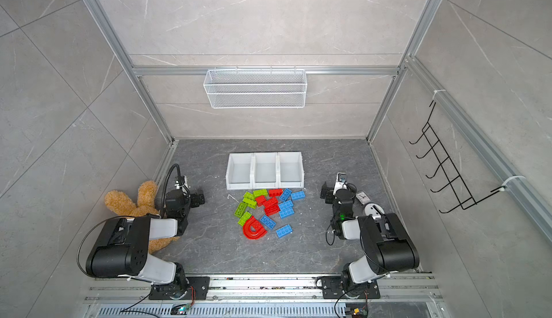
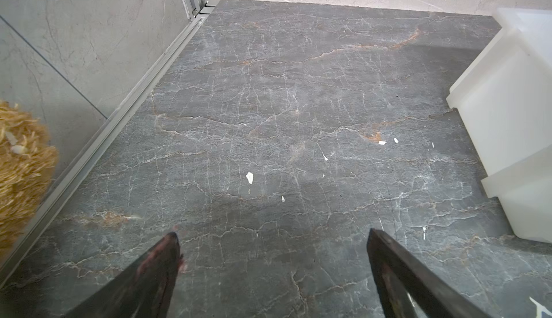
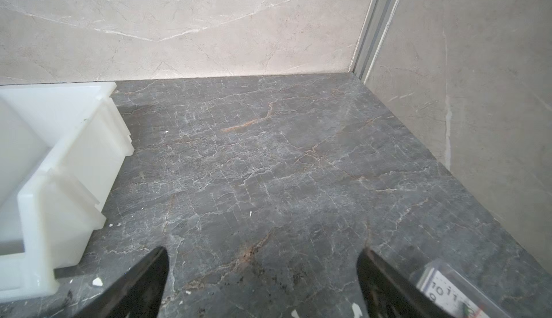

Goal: Sort the legos into containers by color
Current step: 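Raise both arms from rest toward the brick pile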

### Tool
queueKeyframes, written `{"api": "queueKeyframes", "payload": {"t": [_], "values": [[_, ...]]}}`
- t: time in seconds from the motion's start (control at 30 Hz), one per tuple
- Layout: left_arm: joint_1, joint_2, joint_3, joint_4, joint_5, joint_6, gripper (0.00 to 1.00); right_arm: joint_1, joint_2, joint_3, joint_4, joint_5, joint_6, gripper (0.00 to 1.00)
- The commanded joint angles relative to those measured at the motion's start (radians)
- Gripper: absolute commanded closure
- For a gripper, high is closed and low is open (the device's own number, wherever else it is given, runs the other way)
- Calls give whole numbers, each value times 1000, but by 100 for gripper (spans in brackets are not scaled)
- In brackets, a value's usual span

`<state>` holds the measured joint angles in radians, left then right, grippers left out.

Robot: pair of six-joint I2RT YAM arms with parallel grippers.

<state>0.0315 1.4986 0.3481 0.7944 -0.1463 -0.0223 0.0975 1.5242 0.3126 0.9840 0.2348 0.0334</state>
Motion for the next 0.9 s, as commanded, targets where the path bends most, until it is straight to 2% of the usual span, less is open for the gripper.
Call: {"api": "queueKeyframes", "payload": {"t": [0.0,0.87], "values": [[2,2,12,53,13,4,0,0,4,18,-20,-8,16,1],[2,3,11,54,12,4,0,-9,2,22,-31,-20,22,0]]}}
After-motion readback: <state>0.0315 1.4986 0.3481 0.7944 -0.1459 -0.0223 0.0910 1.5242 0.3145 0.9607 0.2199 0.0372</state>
